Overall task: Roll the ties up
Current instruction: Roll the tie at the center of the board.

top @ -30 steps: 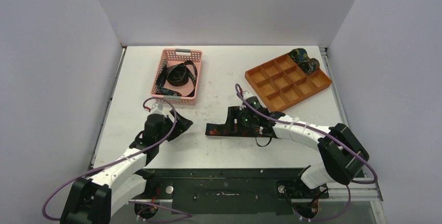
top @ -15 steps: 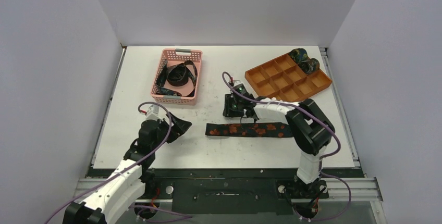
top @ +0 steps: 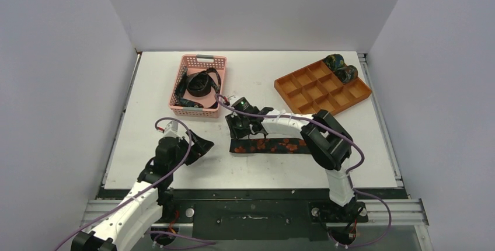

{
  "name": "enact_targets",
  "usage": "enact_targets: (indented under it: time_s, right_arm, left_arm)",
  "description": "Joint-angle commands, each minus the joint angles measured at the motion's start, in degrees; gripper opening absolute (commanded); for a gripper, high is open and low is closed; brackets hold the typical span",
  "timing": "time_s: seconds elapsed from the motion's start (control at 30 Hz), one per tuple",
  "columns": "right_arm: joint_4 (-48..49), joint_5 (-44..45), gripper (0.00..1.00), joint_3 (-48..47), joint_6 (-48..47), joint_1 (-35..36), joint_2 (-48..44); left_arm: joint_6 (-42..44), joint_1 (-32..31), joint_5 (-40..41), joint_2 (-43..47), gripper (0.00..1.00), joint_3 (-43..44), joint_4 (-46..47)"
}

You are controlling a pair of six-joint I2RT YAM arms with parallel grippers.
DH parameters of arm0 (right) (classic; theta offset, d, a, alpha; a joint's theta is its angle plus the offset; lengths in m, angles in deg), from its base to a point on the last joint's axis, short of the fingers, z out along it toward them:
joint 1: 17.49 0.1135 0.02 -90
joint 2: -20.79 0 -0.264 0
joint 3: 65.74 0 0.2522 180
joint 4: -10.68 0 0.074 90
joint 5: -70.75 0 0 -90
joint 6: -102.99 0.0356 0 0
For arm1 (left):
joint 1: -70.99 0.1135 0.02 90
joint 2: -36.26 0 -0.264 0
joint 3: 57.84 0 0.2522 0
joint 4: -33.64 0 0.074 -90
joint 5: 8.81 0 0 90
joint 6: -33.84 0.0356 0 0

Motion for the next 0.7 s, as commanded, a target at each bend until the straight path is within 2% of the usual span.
enact_targets:
  time_s: [0.0, 0.13, 0.27, 0.5, 0.6, 0.67]
  right_arm:
    - [-8.41, -2.08, 0.25, 1.94, -3.50, 2.66, 0.24]
    - [-9.47, -2.48, 0.27, 2.32, -3.88, 3.46, -0.51]
    - [-10.68, -1.29, 0.32, -1.72, -2.65, 3.17, -0.75]
    - [-11.40, 3.99, 0.52, -11.50, 1.52, 0.59, -7.08]
    - [-7.33, 8.49, 0.57, -7.16, 2.96, 0.03, -14.33]
    - [-2.43, 13.25, 0.60, 0.18, 4.94, 0.15, -22.53]
  left_arm:
    - [0.36, 0.02, -1.63, -0.64, 0.74, -0.18, 1.08]
    - [0.32, -0.29, -1.67, -0.93, 0.74, -0.49, 2.79]
    - [0.19, -0.33, -1.51, -0.98, 0.74, -0.39, 3.18]
    - [0.58, -0.29, 0.25, 0.20, 0.74, 0.44, 1.98]
    - [0.49, -0.21, 0.50, -0.32, 0.75, 0.35, 1.96]
    - [0.27, -0.22, 0.90, -1.30, 0.75, 0.72, 1.96]
